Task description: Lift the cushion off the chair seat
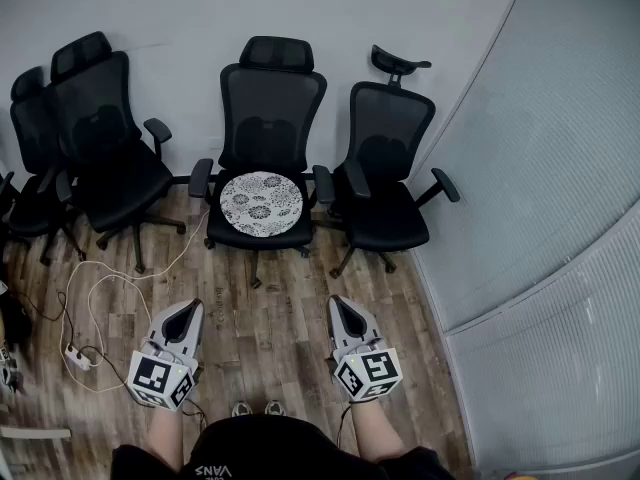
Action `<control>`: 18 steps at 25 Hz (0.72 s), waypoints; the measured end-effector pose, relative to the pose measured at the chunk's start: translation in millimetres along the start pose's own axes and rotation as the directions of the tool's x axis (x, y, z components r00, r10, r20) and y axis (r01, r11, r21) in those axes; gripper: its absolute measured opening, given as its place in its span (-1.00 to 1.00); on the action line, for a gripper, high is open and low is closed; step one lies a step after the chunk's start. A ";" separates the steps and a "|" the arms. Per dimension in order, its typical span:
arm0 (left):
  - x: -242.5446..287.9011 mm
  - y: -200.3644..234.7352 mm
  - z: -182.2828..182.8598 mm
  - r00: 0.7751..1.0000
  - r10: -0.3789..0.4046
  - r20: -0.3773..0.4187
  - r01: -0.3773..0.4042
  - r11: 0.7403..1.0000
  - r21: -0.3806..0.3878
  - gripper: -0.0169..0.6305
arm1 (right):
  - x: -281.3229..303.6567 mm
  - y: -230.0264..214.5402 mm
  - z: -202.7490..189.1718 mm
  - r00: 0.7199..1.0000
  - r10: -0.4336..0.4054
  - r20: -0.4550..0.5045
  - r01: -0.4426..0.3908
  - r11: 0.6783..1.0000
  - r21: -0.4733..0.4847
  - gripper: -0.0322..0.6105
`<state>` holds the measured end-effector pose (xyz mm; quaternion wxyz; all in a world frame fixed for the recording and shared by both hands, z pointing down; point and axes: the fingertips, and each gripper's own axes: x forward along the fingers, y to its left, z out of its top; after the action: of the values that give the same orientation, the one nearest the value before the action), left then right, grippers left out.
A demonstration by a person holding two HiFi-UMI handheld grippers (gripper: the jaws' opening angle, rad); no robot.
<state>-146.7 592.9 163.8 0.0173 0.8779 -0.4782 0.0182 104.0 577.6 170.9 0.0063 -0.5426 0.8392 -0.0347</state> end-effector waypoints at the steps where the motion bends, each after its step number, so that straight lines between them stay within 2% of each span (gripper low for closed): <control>1: -0.5 1.0 -0.3 1.000 0.000 0.001 0.000 1.000 -0.001 -0.91 | 0.6 1.1 -0.3 1.000 0.002 0.001 -0.002 1.000 -0.002 -0.85; 18: -0.6 7.7 0.3 1.000 -0.013 0.003 0.013 1.000 -0.015 -0.91 | 6.0 12.7 4.8 0.999 0.028 0.020 -0.028 1.000 0.004 -0.85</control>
<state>-153.5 589.2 163.5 0.0233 0.8808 -0.4727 0.0134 90.2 577.1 165.4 0.0161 -0.5311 0.8466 -0.0311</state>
